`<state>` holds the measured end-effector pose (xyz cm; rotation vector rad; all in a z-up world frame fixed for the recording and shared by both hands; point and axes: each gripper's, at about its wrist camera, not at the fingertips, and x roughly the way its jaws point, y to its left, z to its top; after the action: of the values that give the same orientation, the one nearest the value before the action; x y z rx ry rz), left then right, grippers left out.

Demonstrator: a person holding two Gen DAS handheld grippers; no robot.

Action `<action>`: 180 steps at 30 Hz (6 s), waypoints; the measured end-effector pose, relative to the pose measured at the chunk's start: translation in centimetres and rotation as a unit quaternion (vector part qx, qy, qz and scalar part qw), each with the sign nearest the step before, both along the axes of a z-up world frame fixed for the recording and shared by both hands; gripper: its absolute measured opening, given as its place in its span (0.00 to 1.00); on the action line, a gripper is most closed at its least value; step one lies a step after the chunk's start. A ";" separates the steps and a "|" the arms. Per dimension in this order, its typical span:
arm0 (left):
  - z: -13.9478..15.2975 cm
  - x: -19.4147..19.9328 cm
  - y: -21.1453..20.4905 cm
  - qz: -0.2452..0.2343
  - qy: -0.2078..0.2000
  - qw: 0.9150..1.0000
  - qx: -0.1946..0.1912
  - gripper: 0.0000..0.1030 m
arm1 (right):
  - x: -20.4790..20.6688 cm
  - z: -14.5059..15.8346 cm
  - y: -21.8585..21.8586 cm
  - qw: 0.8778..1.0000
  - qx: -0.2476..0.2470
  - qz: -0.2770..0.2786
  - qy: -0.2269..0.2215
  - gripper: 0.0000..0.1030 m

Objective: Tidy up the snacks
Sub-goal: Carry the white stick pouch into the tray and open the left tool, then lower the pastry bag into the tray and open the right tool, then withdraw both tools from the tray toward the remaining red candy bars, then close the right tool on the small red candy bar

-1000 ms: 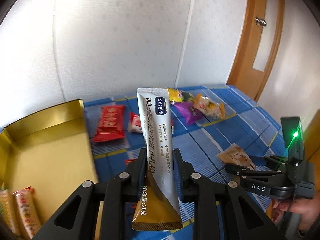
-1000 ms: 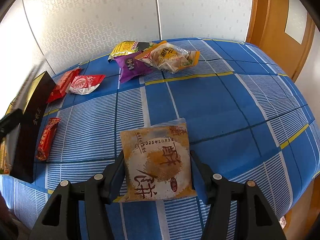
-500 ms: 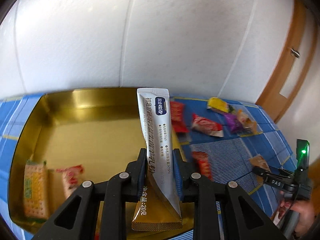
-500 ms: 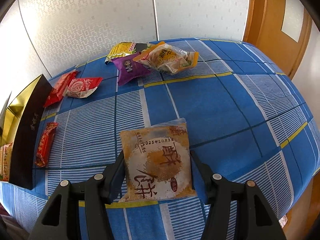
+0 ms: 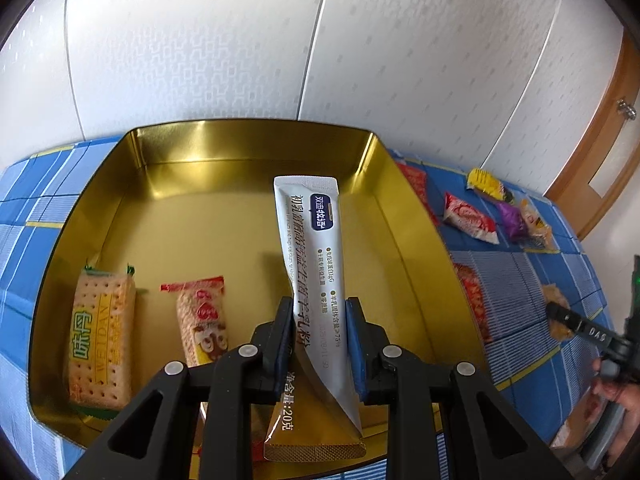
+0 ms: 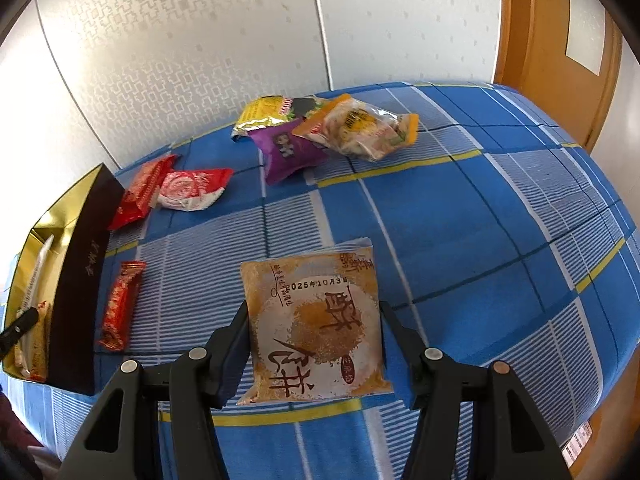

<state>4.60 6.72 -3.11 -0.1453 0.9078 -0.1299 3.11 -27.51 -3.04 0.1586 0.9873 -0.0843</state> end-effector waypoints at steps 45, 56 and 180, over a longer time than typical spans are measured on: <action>0.4 -1.6 2.2 0.050 -0.011 0.998 0.045 0.50 | 0.9 4.4 14.6 0.982 0.073 0.154 -0.082 0.58; 1.3 -2.3 4.4 0.076 -0.027 0.996 0.044 0.53 | 0.5 4.6 20.0 0.969 0.055 0.221 -0.096 0.58; 2.9 1.5 -15.5 -0.116 -0.052 0.991 0.048 0.83 | 2.2 -1.4 0.5 0.999 0.021 0.025 0.042 0.24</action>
<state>6.13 -8.77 -0.20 0.0583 0.8222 -0.3070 5.30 -27.04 -4.44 0.1701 1.0758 -0.0249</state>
